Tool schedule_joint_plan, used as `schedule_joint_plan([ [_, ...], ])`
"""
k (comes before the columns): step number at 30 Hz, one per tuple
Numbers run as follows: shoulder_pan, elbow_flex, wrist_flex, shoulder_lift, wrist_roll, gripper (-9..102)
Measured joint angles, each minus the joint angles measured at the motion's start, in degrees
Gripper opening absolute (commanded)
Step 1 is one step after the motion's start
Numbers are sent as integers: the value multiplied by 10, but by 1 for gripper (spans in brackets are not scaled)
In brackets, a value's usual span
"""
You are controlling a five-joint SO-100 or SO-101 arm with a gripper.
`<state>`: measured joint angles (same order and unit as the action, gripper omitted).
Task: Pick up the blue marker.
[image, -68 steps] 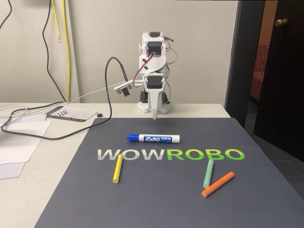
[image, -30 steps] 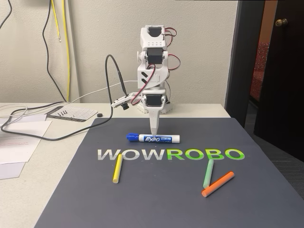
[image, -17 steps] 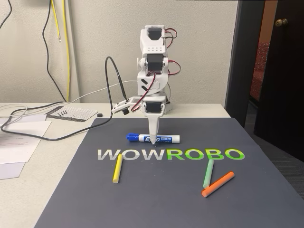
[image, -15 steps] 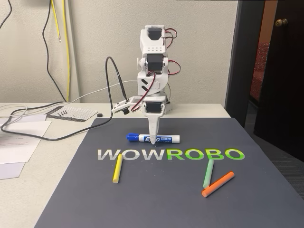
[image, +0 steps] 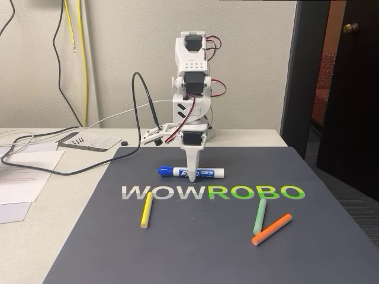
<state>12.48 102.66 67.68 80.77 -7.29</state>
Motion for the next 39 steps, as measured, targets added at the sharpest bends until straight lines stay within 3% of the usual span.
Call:
schedule_joint_plan([
  [8, 3, -1, 0, 0, 0, 4],
  [22, 16, -1, -24, 62, 10, 4],
  [39, 40, -2, -146, 232, 3, 4],
])
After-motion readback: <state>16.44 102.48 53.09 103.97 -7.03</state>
